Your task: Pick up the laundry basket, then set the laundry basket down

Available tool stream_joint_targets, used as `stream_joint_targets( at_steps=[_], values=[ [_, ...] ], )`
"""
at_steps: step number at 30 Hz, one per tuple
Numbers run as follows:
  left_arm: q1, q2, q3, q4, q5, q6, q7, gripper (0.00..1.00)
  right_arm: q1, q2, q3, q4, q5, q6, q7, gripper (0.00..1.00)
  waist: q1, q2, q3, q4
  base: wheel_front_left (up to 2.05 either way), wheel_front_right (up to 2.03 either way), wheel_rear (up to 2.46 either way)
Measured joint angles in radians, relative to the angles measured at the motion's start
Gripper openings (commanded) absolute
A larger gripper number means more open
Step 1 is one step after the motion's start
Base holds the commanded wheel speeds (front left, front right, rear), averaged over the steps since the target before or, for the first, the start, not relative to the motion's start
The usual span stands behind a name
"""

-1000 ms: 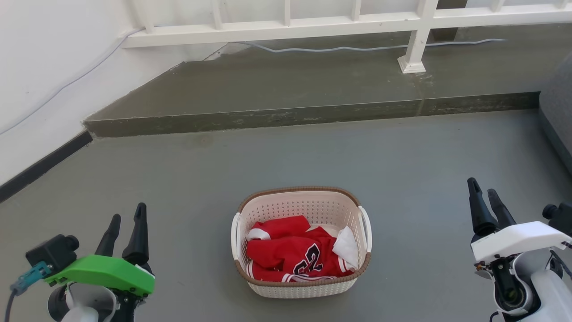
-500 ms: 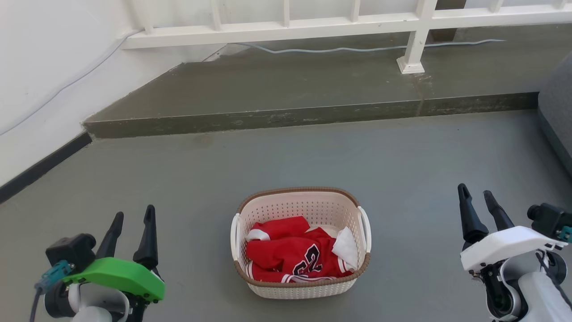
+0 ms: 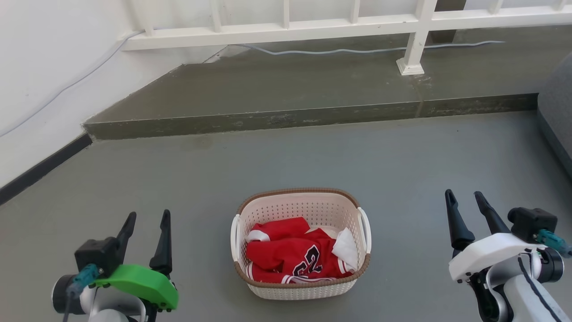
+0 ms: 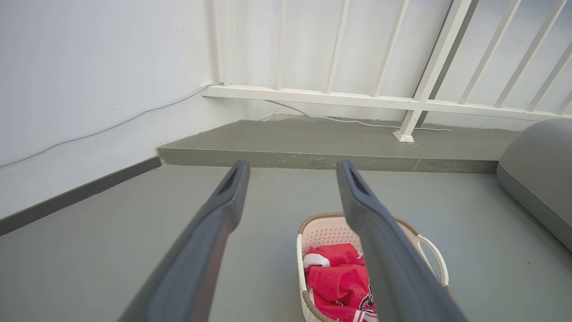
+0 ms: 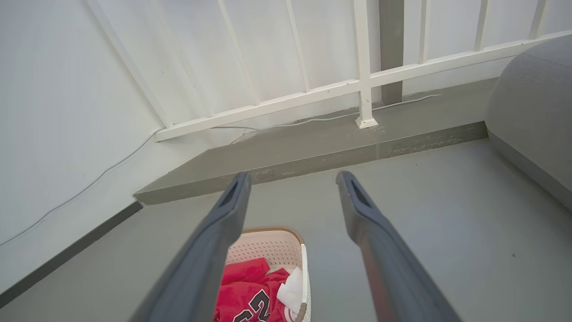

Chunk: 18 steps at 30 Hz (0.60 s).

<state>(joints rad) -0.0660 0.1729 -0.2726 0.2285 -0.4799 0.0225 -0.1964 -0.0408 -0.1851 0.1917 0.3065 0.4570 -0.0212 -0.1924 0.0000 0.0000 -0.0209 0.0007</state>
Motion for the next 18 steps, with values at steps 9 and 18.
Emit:
stream_joint_targets(
  at_steps=[9, 18],
  values=[
    [0.000, 0.005, -0.030, 0.019, 0.093, 0.011, -0.026, 1.00, 0.000, -0.005, 0.026, 0.014, -0.107, -0.016, -0.028, 1.00, 0.0000, 0.0000, -0.002, 0.001, 0.00, 0.00, 0.00],
    [0.000, 0.012, -0.052, 0.044, 0.179, 0.022, -0.053, 1.00, -0.002, -0.009, 0.043, 0.022, -0.204, -0.023, -0.055, 1.00, 0.0000, 0.0000, -0.004, 0.000, 0.00, 0.00, 0.00]
  ],
)
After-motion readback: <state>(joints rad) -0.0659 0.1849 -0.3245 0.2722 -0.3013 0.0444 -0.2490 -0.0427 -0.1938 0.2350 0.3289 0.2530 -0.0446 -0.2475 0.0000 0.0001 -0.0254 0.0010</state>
